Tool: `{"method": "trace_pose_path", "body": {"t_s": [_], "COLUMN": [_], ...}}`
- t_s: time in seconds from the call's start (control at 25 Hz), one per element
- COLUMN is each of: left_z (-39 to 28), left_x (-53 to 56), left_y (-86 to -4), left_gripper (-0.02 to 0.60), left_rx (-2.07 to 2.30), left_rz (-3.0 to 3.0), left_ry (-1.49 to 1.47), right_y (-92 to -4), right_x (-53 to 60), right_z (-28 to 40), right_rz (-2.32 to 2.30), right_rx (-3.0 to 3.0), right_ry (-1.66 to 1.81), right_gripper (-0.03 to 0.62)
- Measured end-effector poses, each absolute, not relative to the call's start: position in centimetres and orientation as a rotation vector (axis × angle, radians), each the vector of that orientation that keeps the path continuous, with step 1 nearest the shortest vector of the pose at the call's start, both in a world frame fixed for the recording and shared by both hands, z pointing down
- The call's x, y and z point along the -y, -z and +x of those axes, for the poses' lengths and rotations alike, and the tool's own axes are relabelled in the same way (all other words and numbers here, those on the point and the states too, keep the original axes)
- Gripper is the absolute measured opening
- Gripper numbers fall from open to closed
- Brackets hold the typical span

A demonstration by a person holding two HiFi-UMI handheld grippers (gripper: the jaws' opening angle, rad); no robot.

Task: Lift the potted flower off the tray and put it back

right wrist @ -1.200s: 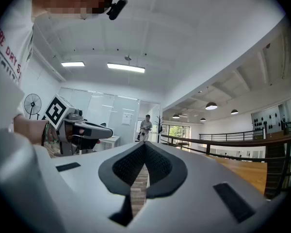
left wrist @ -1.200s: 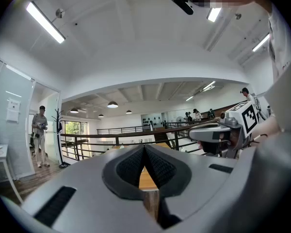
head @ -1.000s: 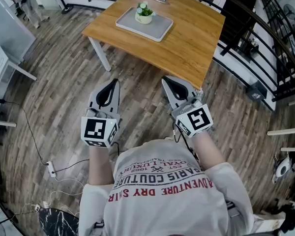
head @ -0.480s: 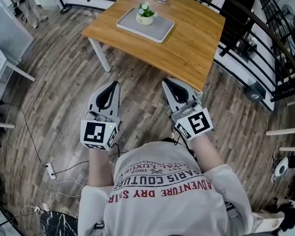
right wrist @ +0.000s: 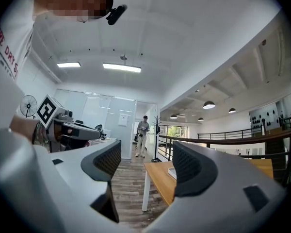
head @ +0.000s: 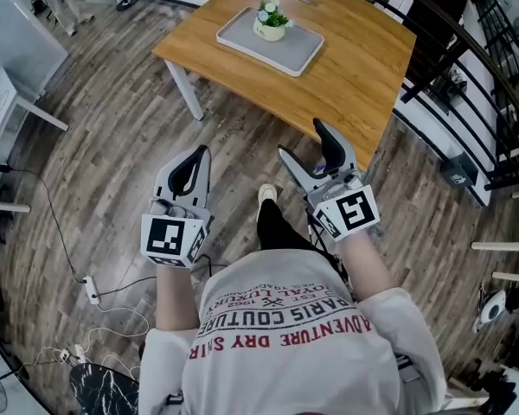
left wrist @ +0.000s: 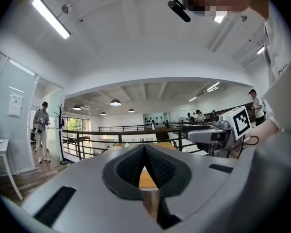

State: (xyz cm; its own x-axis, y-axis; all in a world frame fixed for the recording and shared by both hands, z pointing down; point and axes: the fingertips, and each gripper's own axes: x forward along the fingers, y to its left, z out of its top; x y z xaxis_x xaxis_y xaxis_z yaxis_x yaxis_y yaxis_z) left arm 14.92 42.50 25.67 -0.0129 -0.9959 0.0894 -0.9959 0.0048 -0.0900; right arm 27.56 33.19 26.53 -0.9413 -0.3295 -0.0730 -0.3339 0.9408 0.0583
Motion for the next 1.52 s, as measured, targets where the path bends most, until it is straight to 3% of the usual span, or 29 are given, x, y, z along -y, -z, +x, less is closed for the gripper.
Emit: {"method": "trace_pose_path", "body": {"t_s": [0.4, 0.72, 1.52], "left_z": [6.6, -0.7, -9.1], "left_x": [-32.9, -20.5, 0.2], "left_y": [-27.5, -26.8, -31.4], "left_gripper": [0.012, 0.012, 0.012], "left_rx": [2.253, 2.22, 1.664], "left_rz": [2.141, 2.194, 2.517], "left_ry": [-0.225, -0.206, -0.274], "right_y": [-29.0, -29.1, -39.5], "right_x": [-22.3, -10.0, 3.8], "right_z": [18.4, 11.7, 3.1], "right_rz": [-0.506, -0.572, -0.851], "right_rx": [-3.08, -3.094, -3.458], "right_ry": [-0.109, -0.108, 0.142], "right_gripper": [0.394, 0.411, 0.463]}}
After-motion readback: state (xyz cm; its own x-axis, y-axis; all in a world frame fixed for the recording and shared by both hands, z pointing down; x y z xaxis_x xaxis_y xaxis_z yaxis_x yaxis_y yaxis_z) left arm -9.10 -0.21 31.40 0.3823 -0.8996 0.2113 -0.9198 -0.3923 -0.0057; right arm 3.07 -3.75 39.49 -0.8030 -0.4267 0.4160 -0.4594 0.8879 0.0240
